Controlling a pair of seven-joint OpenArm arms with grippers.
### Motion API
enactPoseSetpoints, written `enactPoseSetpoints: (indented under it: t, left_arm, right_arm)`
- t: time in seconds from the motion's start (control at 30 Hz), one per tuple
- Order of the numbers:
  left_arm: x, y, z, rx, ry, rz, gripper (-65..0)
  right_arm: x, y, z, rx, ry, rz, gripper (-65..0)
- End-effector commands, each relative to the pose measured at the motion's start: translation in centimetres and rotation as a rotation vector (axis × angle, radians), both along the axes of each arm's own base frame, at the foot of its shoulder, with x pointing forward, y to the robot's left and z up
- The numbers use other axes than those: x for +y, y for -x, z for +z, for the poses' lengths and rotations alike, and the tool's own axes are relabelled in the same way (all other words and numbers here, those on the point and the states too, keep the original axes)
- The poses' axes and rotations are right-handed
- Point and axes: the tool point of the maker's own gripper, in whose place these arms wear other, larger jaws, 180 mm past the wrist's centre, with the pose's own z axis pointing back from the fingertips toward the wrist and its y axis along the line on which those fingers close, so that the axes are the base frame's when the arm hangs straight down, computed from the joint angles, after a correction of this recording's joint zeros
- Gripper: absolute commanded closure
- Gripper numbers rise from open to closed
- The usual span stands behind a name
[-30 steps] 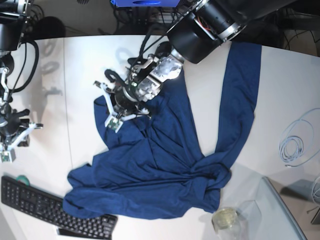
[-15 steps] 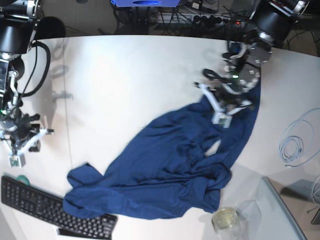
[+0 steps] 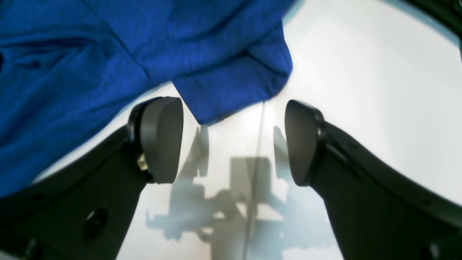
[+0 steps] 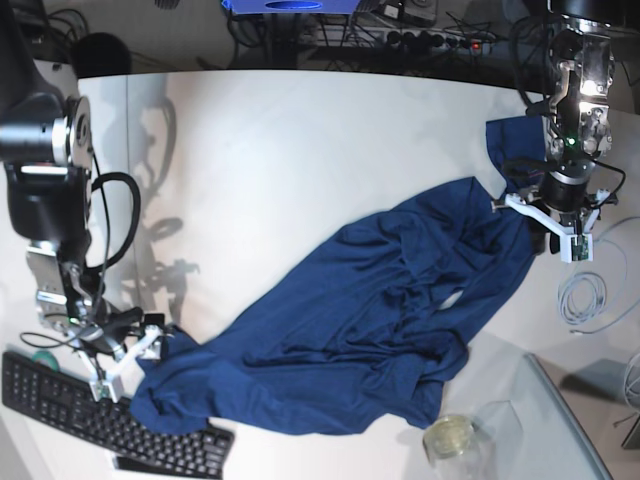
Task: Layout the t-shirt on the table in an organized manner, then fold the t-shirt properly
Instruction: 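Release the shirt with the left gripper and regrasp its edge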
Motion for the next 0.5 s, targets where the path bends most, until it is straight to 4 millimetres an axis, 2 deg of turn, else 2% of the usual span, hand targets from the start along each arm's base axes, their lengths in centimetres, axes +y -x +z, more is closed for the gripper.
enactPoseSetpoints:
  t: [0.0, 0.07, 0.1, 0.17, 0.23, 0.33, 0.4, 0.47]
  left_arm:
    - [-1.6, -0.2, 1.1, -0.050, 0.029, -0.019, -23.5]
    - [-5.2, -0.1, 0.9, -0.070, 0.101, -0.040, -33.4]
    - [-6.9, -0.1, 0.6, -0.068, 0.135, -0.054, -35.9]
    - [-10.3, -0.6, -0.4, -0.057, 0.199, -0.085, -36.7]
    - [-12.4, -1.1, -2.2, -0.016, 0.228, -0.114, -36.7]
    - [-13.1, -0.5, -6.0, 0.087, 0.226, -0.124, -36.7]
    - [-12.5, 0.0, -8.1, 0.143, 0.217, -0.106, -36.7]
    - [-11.8, 0.8, -9.2, 0.178, 0.205, -0.097, -36.5]
  right_arm:
    - [-1.0, -2.3, 2.3, -0.068, 0.014, -0.023, -41.1]
    - [-1.7, -2.5, 1.5, -0.062, 0.036, -0.070, -41.1]
    - [-2.2, -2.5, 1.2, -0.064, 0.055, -0.096, -41.1]
    - [-3.0, -2.4, 0.7, -0.068, 0.080, -0.143, -41.1]
    - [-2.0, -2.5, 0.6, -0.071, 0.076, -0.137, -41.1]
    - [-1.0, -2.4, 0.4, -0.068, 0.064, -0.128, -41.1]
    - [-0.7, -2.4, 0.2, -0.064, 0.060, -0.127, -41.1]
    - [0.6, -2.5, 0.2, -0.067, 0.046, -0.116, -41.1]
